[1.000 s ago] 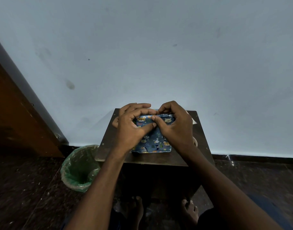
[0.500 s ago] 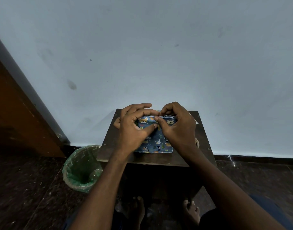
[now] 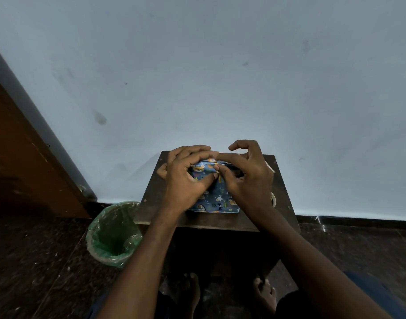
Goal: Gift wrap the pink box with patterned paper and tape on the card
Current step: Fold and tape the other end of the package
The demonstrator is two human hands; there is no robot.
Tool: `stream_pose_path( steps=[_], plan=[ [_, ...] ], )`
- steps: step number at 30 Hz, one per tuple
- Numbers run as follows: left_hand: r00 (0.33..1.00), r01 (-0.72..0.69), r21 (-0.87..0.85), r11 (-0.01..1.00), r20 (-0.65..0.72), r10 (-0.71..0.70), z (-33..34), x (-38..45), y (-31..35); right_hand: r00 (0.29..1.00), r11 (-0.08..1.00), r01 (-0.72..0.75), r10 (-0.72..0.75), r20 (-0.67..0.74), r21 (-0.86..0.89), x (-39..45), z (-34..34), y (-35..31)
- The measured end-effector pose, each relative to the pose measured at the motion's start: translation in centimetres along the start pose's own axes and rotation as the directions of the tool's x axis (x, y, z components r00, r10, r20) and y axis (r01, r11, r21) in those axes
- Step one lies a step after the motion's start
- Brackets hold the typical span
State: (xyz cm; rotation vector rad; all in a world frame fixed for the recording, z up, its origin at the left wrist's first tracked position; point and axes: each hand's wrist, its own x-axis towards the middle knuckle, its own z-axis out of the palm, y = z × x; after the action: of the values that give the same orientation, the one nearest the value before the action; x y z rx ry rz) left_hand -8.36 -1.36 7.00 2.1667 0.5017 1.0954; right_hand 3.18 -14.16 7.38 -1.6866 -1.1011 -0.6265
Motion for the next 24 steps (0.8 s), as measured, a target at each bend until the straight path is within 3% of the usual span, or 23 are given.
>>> stream_pose_path(
  steps=[9, 17, 22, 24],
  plan=[
    [1.000, 0.013, -0.018, 1.000, -0.012, -0.013, 0.1, -0.2, 0.4, 0.992, 0.993, 0.107, -0.104, 0.069, -0.046, -0.1, 0.4, 0.4],
    [0.996, 0.082, 0.085, 0.993, 0.022, -0.084, -0.3, -0.5, 1.3, 0.952, 0.929, 0.269, -0.217, 0.215, -0.254, -0.1, 0.9, 0.1],
    [0.997, 0.078, 0.139, 0.987, 0.012, -0.081, -0.2, -0.5, 1.3, 0.973, 0.994, 0.103, -0.091, 0.212, -0.045, 0.1, 0.0, 0.3],
    [0.996, 0.074, 0.137, 0.988, 0.029, -0.079, -0.1, -0.5, 1.2, 0.975, 0.994, 0.110, -0.109, 0.192, 0.007, 0.0, -0.3, 0.7]
  ],
)
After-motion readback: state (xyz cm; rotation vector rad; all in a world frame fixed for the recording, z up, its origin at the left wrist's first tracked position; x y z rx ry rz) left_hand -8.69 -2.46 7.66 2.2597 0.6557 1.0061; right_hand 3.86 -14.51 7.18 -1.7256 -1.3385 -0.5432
